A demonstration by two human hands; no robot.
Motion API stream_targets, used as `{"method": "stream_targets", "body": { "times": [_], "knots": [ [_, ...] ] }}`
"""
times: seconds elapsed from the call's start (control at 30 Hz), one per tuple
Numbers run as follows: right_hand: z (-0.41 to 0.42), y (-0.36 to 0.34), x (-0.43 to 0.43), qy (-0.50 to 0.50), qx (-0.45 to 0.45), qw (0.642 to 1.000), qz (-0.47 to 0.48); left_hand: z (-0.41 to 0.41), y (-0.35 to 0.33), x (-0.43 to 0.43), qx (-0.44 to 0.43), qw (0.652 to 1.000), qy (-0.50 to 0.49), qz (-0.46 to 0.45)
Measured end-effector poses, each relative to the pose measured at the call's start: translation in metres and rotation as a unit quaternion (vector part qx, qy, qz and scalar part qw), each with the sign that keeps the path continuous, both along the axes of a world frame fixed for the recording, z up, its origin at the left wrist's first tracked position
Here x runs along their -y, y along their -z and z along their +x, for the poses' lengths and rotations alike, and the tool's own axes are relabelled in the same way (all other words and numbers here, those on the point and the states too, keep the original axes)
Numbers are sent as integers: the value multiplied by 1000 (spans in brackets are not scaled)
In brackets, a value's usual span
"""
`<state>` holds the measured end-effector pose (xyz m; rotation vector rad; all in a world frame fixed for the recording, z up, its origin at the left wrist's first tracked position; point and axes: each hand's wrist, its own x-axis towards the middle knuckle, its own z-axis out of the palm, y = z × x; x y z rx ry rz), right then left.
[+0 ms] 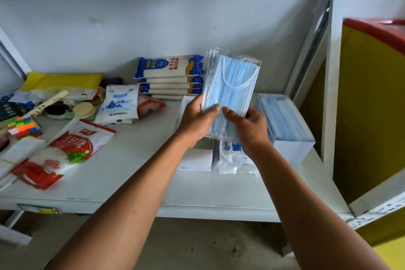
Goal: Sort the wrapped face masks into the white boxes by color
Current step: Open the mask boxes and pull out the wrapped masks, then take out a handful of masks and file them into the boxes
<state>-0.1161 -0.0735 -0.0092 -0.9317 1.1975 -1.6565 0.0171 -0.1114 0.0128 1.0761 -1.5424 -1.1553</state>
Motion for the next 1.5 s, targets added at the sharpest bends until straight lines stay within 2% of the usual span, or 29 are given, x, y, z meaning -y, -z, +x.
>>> {"method": "stream_targets", "body": {
  "times": [0.2, 0.27, 0.33, 0.43, 0.53, 0.6, 0.67, 0.8, 0.9, 1.0, 1.1, 1.23, 1.33, 1.43, 1.5],
  "knots": [
    [4, -2, 4, -14, -16, 1000, 13, 4, 3, 6, -13, 1000, -15, 19],
    [3, -4, 6, -2, -38, 999, 37, 7, -3, 9, -15, 998, -63, 15],
    [1, -4, 7, 16, -62, 996, 66, 16, -14, 15, 16, 987, -159, -13],
    [-3, -2, 4, 6, -121, 988, 96, 35, -27, 22, 168, 947, -273, -36],
    [-1, 2, 2, -13, -179, 976, 122, 39, -34, 12, 304, 923, -231, -53],
    [3, 3, 2, -21, -190, 972, 138, 33, -35, 2, 421, 883, -199, -55],
    [6, 4, 3, -24, -188, 971, 146, 27, -31, -3, 466, 863, -182, -67],
    [5, 7, 1, -25, -189, 969, 155, 22, -18, 2, 409, 896, -167, -52],
    [2, 7, -1, -22, -184, 971, 150, 26, -14, 7, 336, 918, -198, -66],
    [4, 2, -1, -21, -143, 983, 113, 24, -12, 12, 161, 968, -184, -63],
    [6, -3, 0, -53, -22, 998, 37, 14, -10, 4, -5, 996, -85, 15],
    [3, -2, -1, -31, 9, 999, -7, 8, -5, -4, -128, 981, -34, 140],
    [-5, -3, -3, -37, 20, 999, 15, 10, -1, -7, -151, 951, 48, 264],
    [-11, -7, -5, -6, 31, 999, 36, 8, 10, -7, -173, 942, 93, 273],
    [-12, -10, -8, 26, 33, 998, 38, 4, 12, -10, -203, 942, 61, 261]
  ]
}}
